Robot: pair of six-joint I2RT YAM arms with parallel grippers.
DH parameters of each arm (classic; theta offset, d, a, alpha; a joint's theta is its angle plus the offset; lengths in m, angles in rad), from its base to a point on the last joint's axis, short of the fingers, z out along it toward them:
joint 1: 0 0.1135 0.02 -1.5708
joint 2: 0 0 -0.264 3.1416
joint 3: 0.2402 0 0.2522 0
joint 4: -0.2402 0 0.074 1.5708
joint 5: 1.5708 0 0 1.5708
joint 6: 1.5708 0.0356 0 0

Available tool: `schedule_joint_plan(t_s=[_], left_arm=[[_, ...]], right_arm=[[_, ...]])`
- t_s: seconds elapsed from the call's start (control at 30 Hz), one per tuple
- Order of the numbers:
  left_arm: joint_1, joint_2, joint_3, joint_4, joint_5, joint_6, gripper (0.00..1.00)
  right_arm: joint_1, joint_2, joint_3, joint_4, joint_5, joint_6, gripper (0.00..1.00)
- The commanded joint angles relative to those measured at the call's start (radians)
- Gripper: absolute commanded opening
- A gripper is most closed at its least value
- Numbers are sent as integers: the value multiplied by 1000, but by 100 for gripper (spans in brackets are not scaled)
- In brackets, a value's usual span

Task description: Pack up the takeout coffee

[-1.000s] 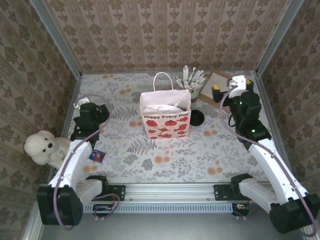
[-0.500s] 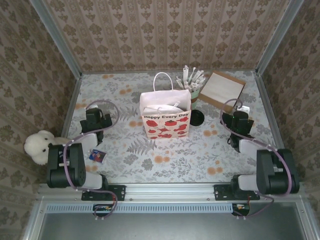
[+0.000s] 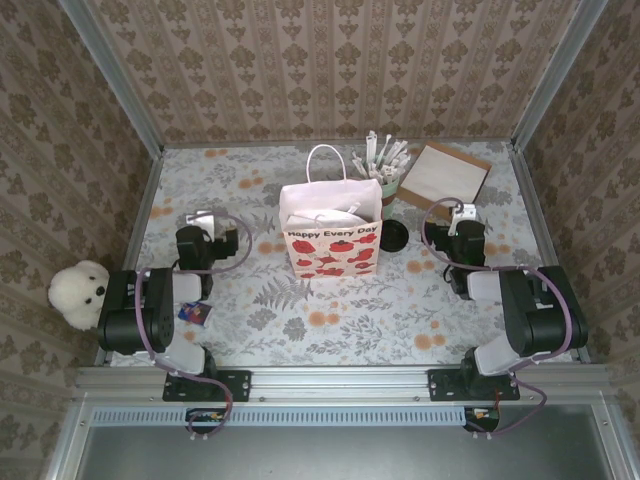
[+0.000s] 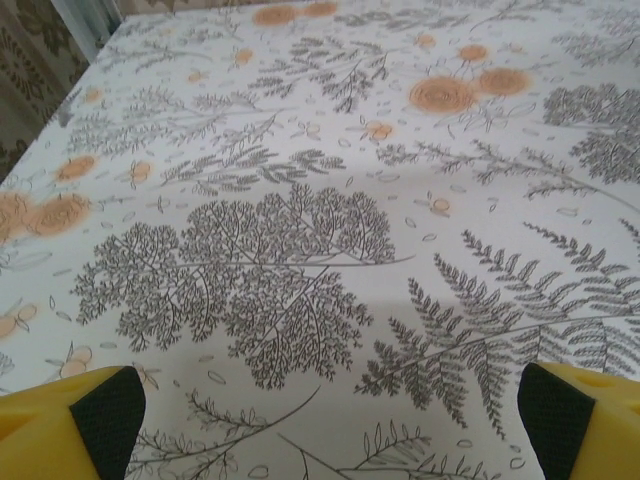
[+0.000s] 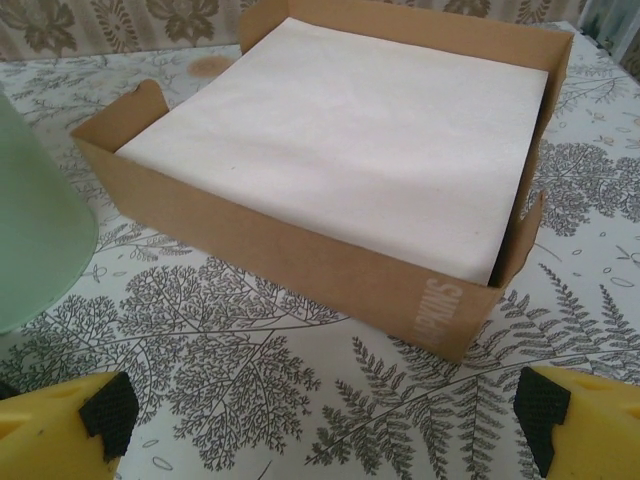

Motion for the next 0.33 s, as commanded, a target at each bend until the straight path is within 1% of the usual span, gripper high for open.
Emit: schedule_joint_plan(t_s=[0.0, 0.3], left_arm=[[-5, -4, 2, 63, 10, 25, 100], [-3, -1, 4, 60, 16, 25, 100]], right_arm=[[3, 8, -12, 87, 3, -20, 100], [3, 8, -13, 89, 3, -20, 100]])
